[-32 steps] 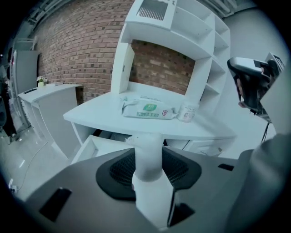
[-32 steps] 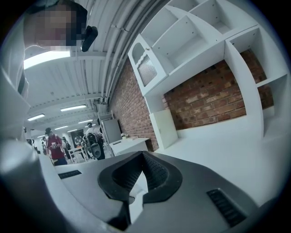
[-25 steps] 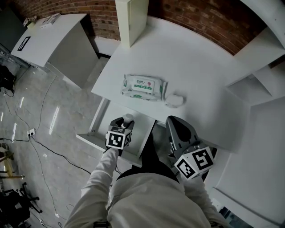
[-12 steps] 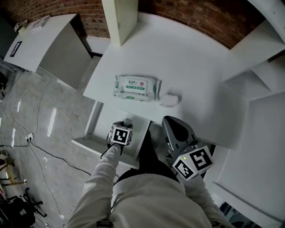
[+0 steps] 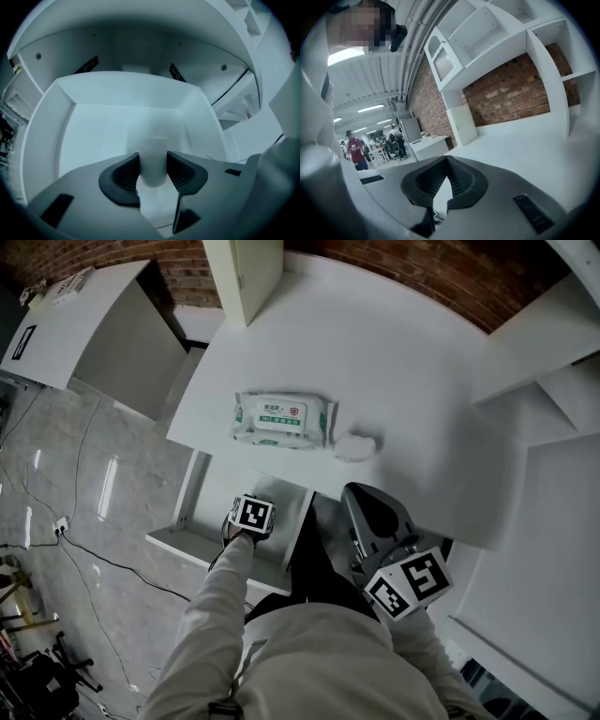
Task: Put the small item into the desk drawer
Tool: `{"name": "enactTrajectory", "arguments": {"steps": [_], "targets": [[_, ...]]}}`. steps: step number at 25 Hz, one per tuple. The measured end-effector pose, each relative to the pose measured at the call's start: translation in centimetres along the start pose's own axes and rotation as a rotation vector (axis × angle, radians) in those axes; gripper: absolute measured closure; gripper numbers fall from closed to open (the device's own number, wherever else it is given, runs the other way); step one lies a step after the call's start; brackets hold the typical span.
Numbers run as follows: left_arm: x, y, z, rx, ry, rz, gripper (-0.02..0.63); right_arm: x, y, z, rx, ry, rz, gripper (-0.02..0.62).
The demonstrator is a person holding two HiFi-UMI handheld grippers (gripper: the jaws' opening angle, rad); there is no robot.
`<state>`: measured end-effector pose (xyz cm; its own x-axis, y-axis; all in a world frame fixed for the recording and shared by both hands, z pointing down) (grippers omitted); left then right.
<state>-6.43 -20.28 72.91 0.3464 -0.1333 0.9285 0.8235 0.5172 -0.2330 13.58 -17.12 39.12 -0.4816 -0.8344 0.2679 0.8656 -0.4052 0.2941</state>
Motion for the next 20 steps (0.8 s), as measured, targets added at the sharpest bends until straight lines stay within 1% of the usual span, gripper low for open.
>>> {"name": "enactTrajectory", "arguments": {"steps": [3,5,10,12,15,20], "targets": [[1.6,-0.3,1.1,-0.01,-0.04,0.02,0.422,0.2,0.1,0.0,0.002,-0.005,0.002,0.568],[1.2,0.2,0.9,-0.009,-0.046,0.034,0.422,0.3,0.2,-0.1,0.003,-0.009,0.003,0.568],[0.5,0.4,0.8,0.016,-0.074,0.02,0.422,0.7,0.3,0.1,0.005,-0.018,0.001,0.569],[0.9,0.4,1.0,0.019,-0.085,0.034,0.419,0.9,0.2,0.1,0.006,-0.02,-0.003,0.569],[1.7,0.6,1.5,0.006,-0.094,0.079,0.41,1.2,-0.1,0.0,0.003,-0.023,-0.011,0.568],[1.7,0.4,1.4,0.0,-0.09,0.072,0.387,1.2,-0.3,0.1,0.001,-0.025,-0.019,0.569]]}}
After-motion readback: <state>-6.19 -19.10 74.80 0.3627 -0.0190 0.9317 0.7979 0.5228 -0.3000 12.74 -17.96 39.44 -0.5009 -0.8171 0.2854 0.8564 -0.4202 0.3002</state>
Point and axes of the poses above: the fingertips, and each gripper's own axes: x forward along the fingers, y to its right, z out of its underside, the point moved 7 cm from there along -x, backward along the fingers
